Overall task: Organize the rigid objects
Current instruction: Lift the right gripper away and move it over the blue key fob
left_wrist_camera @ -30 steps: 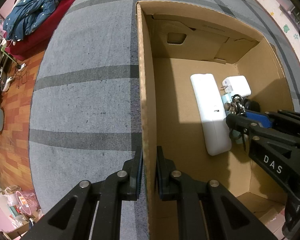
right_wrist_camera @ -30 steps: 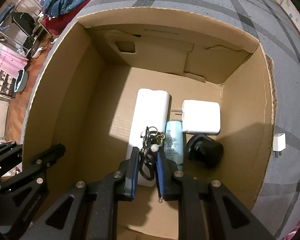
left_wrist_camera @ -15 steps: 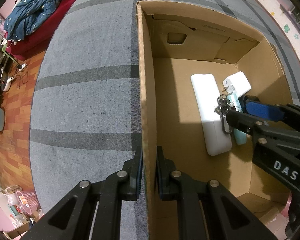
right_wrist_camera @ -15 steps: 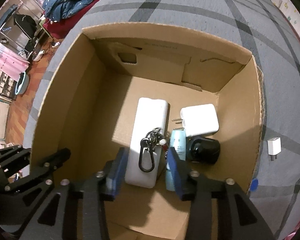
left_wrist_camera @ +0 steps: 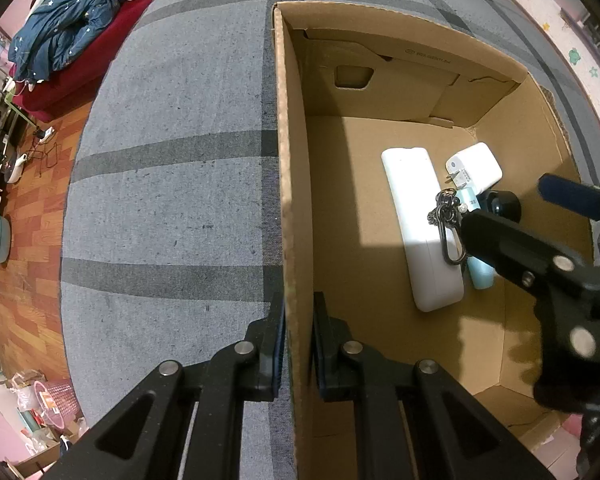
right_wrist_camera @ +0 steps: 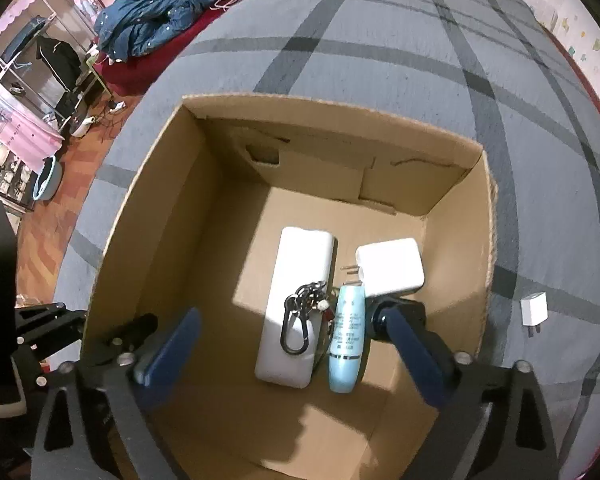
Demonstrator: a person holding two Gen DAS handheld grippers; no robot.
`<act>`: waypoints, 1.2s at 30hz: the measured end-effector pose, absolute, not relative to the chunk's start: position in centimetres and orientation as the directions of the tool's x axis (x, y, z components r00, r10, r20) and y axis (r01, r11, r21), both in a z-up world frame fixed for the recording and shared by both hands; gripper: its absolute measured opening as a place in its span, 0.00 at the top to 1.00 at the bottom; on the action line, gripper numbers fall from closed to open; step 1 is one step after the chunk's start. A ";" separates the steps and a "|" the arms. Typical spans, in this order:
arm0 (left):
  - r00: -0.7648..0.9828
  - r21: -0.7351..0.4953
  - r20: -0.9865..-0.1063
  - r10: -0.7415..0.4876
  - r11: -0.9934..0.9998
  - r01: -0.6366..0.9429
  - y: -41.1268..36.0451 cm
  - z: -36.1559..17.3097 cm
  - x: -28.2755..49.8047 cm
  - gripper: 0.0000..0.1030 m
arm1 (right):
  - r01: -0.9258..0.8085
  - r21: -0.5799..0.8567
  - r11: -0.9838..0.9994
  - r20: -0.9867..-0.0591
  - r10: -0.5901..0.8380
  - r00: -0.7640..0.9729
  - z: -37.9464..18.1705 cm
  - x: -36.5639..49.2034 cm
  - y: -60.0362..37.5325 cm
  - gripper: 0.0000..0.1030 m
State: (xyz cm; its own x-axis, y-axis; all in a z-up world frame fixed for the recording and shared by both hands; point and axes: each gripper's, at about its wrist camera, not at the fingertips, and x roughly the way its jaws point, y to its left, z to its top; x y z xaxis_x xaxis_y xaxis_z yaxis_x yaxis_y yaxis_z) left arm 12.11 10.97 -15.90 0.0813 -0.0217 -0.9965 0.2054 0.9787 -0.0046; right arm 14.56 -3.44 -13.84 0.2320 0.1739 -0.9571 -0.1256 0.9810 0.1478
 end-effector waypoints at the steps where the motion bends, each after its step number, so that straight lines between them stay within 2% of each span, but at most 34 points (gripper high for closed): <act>1: 0.081 -0.005 -0.996 -0.022 0.979 0.205 11.0 -15.9 12.1 0.88 | -0.127 0.144 0.981 -0.956 0.171 0.239 -13.7 14.6 -3.4 0.02; 36: 0.081 0.011 -0.997 -0.006 0.979 0.205 10.7 -15.7 12.1 0.88 | -0.064 0.132 0.989 -0.932 0.146 0.331 -8.4 13.4 -8.3 0.00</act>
